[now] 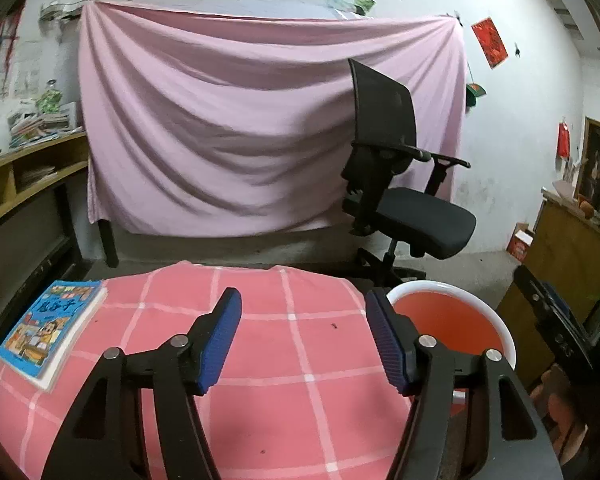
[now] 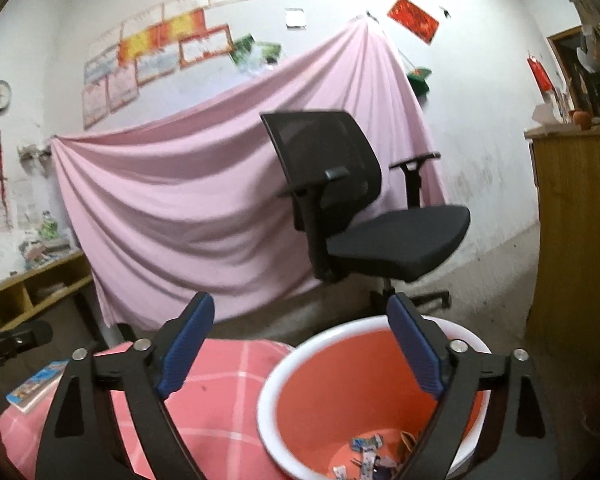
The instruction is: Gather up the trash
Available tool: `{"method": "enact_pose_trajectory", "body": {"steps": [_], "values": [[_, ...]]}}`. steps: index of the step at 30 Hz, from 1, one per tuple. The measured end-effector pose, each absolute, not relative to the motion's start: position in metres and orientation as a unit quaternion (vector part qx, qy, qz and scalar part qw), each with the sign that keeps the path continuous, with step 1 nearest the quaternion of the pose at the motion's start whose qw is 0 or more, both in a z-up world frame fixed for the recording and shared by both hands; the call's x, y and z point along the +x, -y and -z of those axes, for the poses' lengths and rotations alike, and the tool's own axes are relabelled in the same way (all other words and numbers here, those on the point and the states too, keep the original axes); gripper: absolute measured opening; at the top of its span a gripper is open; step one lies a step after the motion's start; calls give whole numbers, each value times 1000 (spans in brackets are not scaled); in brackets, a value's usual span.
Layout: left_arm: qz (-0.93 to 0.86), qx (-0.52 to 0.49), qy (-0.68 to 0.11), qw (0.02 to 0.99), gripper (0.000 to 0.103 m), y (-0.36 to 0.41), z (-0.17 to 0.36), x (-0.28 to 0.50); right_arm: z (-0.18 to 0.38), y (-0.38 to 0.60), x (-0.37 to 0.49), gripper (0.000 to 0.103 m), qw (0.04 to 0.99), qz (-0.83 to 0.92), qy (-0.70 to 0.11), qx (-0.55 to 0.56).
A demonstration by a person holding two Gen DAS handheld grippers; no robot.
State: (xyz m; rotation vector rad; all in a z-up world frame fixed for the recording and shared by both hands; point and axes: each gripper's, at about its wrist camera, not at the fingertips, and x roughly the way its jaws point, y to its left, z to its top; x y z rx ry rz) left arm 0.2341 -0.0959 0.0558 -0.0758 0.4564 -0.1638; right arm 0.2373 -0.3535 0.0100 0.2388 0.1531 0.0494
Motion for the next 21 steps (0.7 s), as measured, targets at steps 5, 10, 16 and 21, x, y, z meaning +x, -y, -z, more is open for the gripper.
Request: {"method": "enact_pose_trajectory", "body": {"steps": [5,10,16,21], "values": [[73,-56,-213,973,61,76,-55,217,-10,341,216,96,992,-30,-52,109],[65,-65,-193,977,75,62,-55,199,-10,331,200,102,994,-31,-34,102],[63,-70,-186,978,76,51,-52,184,-8,318,183,103,995,-33,-14,98],[57,-65,-176,981,80,43,-46,168,-8,302,170,103,997,-38,6,70]]}}
